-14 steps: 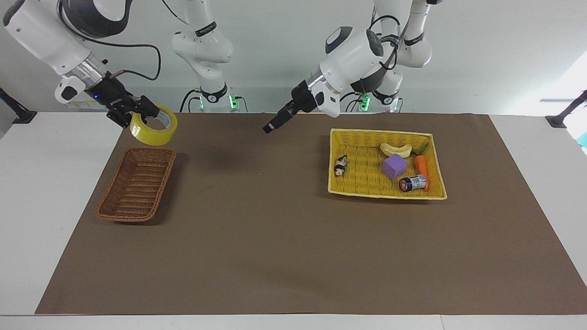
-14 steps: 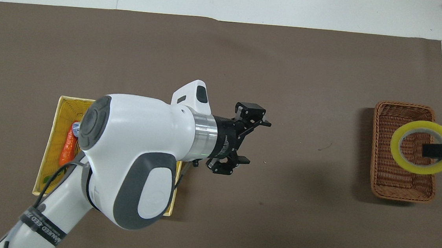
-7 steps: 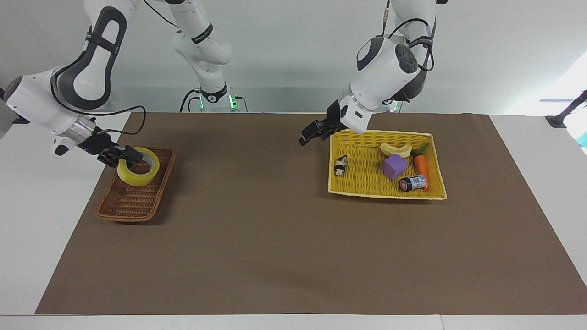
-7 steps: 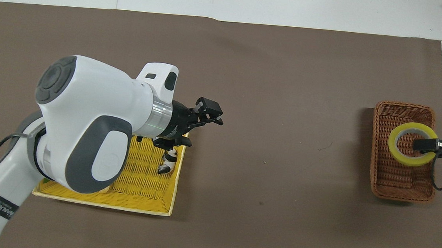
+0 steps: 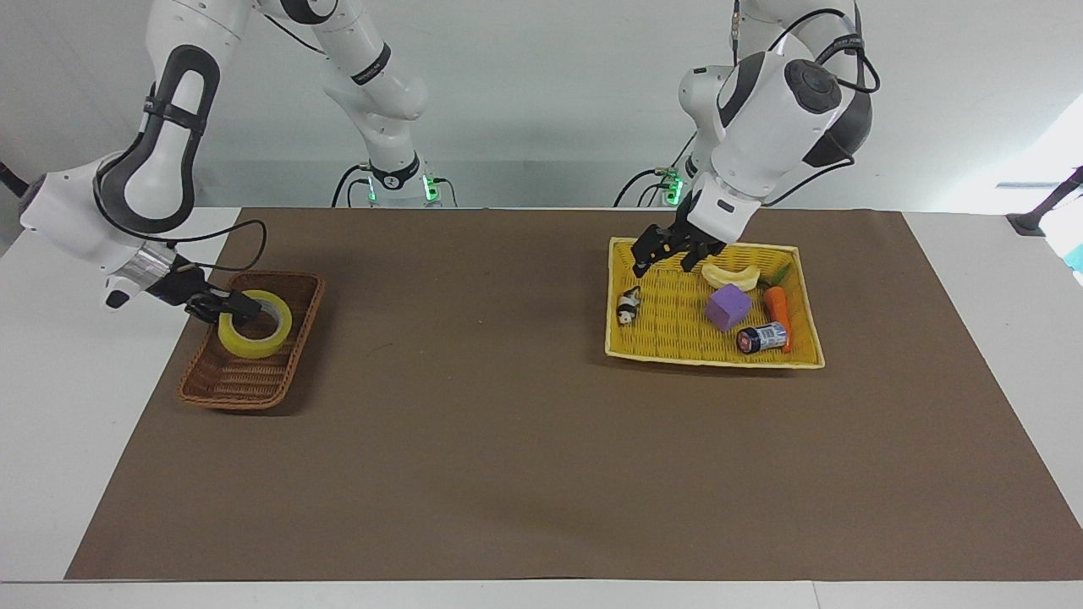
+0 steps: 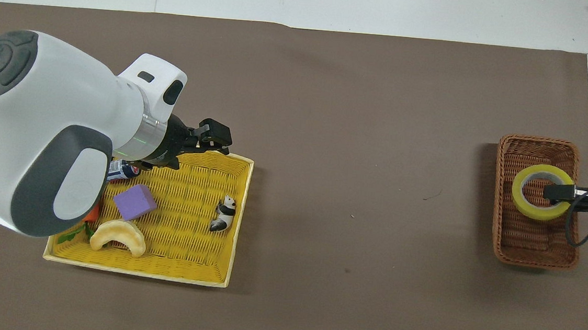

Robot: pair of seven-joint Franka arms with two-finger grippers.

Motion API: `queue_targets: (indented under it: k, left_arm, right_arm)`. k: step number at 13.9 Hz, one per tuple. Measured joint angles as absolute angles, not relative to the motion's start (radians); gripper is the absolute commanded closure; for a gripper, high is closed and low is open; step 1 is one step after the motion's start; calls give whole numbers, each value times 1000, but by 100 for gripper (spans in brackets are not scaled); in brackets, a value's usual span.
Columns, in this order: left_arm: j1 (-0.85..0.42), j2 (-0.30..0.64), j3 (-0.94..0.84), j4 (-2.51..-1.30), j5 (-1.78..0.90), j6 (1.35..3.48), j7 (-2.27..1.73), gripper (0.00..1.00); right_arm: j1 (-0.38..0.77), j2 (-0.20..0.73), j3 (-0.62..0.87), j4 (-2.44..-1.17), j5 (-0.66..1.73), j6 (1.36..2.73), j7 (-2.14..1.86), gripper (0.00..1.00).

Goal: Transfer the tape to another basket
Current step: 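Release the tape in the wicker basket while the left arm retracts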

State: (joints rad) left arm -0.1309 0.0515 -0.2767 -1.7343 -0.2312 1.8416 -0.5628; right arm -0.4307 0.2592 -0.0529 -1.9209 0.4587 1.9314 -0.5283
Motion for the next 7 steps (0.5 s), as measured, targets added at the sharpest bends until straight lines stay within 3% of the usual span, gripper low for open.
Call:
queue_targets:
  k: [1,3,4,5,7]
  left_arm:
    - [-121,47,-276,-1724,-208,1822,-528,0]
    - [-84,43,-272,-1714,-175,1800,-416,0]
    - [-54,43,-272,-1713,-163,1795,-360,0]
    - [-21,43,-272,-1713,-157,1789,-295,0]
    - [26,43,-268,-1713,-145,1781,-178,0]
  right_arm:
    - [-430,263,-52,-1921,459,1932,-533,99]
    - [-430,265,-51,-1922,459,1932,-534,83]
    - [-430,267,-51,-1923,459,1932,-534,66]
    - [-429,270,-51,-1924,459,1932,-535,38]
    - [-429,275,-51,-1927,459,1933,-536,19]
